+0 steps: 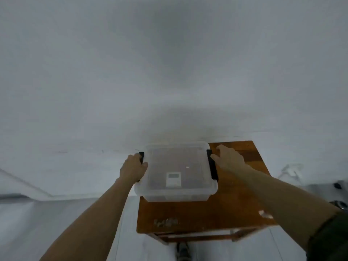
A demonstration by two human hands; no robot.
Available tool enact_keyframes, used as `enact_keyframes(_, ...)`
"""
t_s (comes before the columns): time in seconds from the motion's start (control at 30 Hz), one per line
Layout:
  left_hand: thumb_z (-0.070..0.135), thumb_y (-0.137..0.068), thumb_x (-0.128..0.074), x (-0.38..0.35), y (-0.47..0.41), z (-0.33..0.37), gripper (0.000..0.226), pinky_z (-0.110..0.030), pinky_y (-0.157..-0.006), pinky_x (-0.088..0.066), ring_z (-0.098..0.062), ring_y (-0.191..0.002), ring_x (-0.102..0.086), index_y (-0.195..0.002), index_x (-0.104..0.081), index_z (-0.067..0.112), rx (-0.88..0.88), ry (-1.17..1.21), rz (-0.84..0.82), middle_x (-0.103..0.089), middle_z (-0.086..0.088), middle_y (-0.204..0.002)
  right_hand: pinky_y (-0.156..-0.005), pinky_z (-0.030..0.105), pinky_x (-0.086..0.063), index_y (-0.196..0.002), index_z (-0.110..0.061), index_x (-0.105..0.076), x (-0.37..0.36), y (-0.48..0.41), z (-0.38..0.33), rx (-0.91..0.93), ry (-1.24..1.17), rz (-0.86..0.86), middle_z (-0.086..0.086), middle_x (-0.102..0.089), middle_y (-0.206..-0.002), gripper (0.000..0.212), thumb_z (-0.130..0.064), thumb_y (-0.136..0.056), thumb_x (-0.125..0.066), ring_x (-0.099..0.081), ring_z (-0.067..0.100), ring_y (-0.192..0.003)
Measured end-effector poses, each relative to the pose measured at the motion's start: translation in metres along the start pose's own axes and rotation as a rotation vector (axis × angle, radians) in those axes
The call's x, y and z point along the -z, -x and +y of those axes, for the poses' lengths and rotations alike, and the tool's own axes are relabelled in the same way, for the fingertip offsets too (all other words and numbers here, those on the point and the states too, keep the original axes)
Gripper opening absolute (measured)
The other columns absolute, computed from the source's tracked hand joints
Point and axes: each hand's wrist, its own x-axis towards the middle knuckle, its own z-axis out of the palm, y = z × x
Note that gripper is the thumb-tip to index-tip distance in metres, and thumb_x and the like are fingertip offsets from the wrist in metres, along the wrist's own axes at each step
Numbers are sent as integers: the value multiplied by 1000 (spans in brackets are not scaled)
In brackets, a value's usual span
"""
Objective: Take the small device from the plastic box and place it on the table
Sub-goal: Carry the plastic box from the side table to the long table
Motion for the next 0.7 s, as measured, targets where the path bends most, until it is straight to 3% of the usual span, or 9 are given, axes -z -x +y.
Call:
enact_keyframes(0.1, 34, -96, -49, -3, -32, -2, 46, -42, -85, -46, -34, -110, -56, -133, -44, 8, 68, 30, -3, -51, -16, -125, -75, 40, -54, -118, -14, -52, -16, -29, -5, -84, -26, -50, 5, -63, -98, 44, -51, -99, -41, -63, 24, -85)
enact_keyframes(0.2, 36, -98, -44, -14, -52, -3, 43, -39, -76, -45, -33, -96, -58, -130, -42, 8, 106, 40, -50, -58, -16, -114, -62, 35, -49, -111, -13, -52, -32, -46, -8, -129, -55, -78, 1, -59, -87, 44, -53, -100, -35, -59, 19, -74)
enact_keyframes(0.27, 39, -98, -41, -22, -61, -6, 40, -37, -70, -44, -31, -83, -56, -124, -42, 8, 136, 60, -60, -60, -14, -101, -59, 32, -46, -114, -14, -51, -40, -54, -9, -141, -74, -91, 1, -59, -87, 47, -55, -100, -33, -58, 18, -73)
enact_keyframes(0.4, 41, -101, -34, -37, -70, -9, 37, -37, -68, -46, -31, -77, -56, -117, -42, 8, 190, 93, -35, -58, -12, -89, -71, 36, -54, -122, -14, -52, -61, -70, -9, -160, -160, -85, 2, -63, -95, 53, -58, -99, -34, -63, 20, -82)
enact_keyframes(0.63, 43, -100, -34, -41, -64, -12, 40, -40, -70, -47, -29, -78, -57, -116, -44, 8, 272, 169, 17, -59, -10, -88, -65, 36, -55, -118, -11, -56, -64, -96, -12, -122, -192, -81, 1, -61, -86, 51, -55, -98, -40, -61, 20, -72)
enact_keyframes(0.7, 44, -100, -35, -36, -58, -16, 40, -42, -73, -50, -29, -80, -58, -116, -45, 8, 327, 204, 62, -60, -11, -89, -66, 34, -51, -119, -8, -57, -57, -107, -23, -58, -213, -100, 3, -64, -91, 51, -53, -98, -43, -63, 22, -77)
